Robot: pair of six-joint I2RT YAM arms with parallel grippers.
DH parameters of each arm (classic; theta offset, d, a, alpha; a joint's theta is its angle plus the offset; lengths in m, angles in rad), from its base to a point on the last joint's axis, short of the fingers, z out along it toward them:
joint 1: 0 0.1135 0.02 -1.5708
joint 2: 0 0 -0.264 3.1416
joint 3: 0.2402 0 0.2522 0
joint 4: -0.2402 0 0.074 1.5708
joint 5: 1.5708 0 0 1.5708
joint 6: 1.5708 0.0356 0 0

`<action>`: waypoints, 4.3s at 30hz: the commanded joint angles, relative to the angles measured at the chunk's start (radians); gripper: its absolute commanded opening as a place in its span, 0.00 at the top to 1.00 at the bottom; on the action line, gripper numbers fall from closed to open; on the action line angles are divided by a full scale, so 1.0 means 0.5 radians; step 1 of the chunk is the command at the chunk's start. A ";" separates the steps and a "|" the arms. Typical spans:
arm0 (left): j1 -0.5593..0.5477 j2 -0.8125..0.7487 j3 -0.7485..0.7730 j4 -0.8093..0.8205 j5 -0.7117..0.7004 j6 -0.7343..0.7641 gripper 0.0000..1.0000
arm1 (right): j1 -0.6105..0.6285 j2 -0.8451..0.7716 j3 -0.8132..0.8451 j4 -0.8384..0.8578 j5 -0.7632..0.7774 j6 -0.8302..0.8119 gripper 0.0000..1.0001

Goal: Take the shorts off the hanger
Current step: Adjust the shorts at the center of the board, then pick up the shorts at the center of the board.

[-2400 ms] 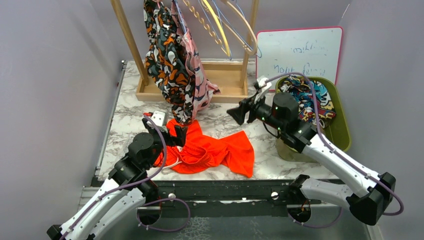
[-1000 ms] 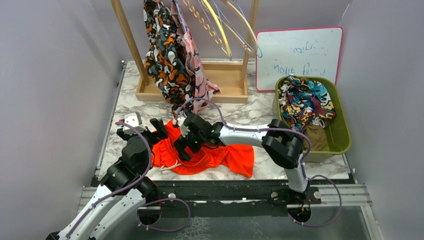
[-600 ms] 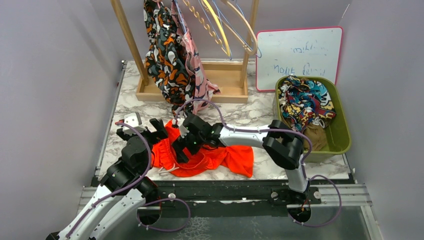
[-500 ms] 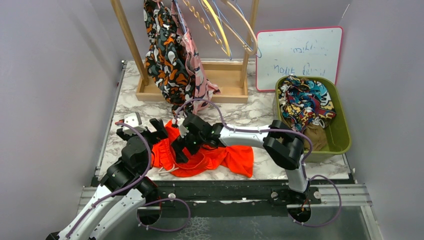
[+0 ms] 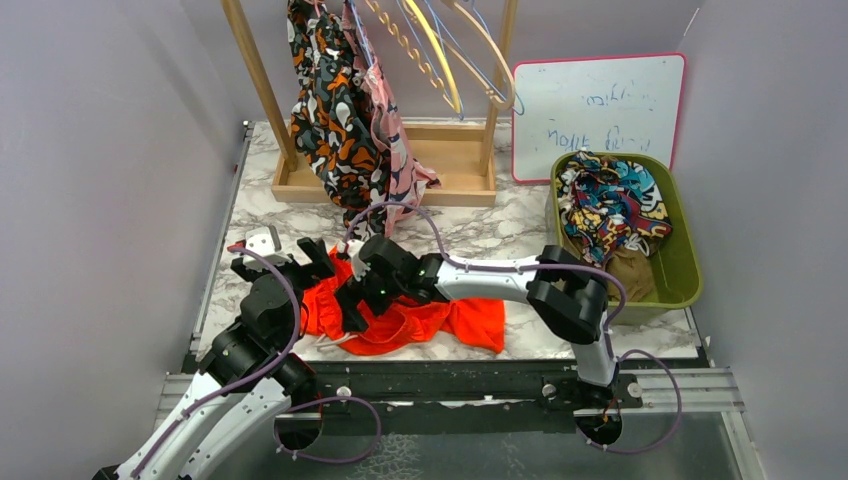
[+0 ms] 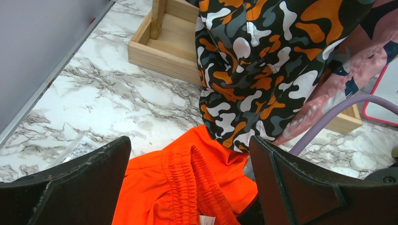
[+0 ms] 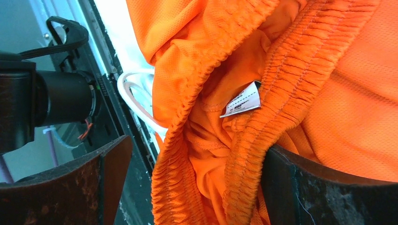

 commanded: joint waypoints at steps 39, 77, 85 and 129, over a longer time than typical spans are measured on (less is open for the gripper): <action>0.018 0.000 0.001 0.045 0.049 0.030 0.01 | 0.111 -1.747 -1.227 0.426 1.340 -0.043 0.96; 0.018 0.099 -0.014 0.086 0.125 0.089 0.01 | -0.054 -0.569 -1.033 -0.458 1.694 0.431 0.71; 0.018 0.120 -0.014 0.090 0.141 0.100 0.01 | -0.052 -1.552 -1.288 -0.129 1.825 0.290 0.97; 0.031 0.159 -0.026 0.134 0.228 0.143 0.01 | -1.147 -2.167 -0.123 -0.850 2.965 -0.713 0.99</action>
